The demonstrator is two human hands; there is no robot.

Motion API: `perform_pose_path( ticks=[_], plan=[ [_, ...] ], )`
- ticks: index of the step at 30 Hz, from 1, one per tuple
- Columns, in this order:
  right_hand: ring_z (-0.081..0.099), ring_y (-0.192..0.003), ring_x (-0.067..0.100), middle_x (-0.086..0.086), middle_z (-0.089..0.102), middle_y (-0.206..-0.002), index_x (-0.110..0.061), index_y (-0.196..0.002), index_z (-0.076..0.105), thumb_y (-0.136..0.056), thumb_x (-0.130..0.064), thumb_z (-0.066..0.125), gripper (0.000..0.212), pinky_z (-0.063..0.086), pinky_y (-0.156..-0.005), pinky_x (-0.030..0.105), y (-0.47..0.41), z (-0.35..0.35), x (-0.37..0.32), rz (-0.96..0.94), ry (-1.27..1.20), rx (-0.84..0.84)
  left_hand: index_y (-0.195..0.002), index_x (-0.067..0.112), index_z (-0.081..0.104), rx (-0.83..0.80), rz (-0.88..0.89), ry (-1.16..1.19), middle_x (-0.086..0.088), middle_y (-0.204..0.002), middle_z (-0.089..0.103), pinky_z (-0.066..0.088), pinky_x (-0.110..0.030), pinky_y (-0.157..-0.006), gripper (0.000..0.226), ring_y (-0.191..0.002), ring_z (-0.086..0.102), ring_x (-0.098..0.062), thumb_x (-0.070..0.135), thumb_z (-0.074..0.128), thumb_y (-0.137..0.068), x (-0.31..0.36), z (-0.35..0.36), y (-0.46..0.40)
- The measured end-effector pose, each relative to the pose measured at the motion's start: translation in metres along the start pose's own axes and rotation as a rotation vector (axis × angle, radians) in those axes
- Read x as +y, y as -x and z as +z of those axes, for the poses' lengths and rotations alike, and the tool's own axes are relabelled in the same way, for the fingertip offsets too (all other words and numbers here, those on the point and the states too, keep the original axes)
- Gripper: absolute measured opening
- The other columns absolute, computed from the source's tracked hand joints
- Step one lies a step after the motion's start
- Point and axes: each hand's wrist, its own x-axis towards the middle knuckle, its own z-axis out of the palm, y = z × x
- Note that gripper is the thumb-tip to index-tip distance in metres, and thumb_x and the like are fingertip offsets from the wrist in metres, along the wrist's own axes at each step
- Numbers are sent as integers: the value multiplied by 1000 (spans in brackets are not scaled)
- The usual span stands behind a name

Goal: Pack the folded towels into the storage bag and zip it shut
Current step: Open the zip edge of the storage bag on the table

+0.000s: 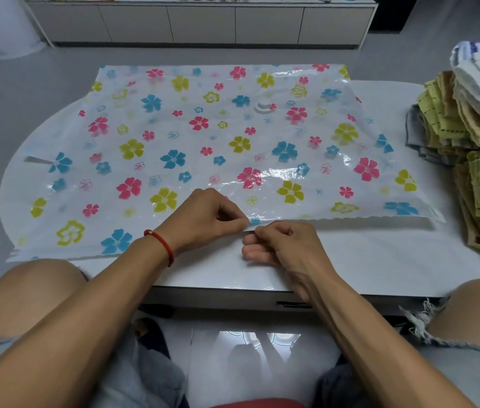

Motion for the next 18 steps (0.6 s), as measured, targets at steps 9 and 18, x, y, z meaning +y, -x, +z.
perform_pose_path(
  ticks=[9,18],
  plan=[
    [71,-49,21,13,76,-63,3,-74,74,-95,-13,65,28,56,-53,25,-1,4,4,-68,269,64,-70,14,71,25,161,-502,-4,-61,64,51,-37,-62,21,-61,59,-20,25,62,-84,21,12,2],
    [62,-42,21,14,72,-58,17,-79,70,-85,-6,60,26,53,-48,27,7,13,1,-1,222,238,-64,10,58,83,203,-569,-6,-63,50,46,-44,-63,15,-62,49,-27,12,57,-79,29,21,9]
  ],
)
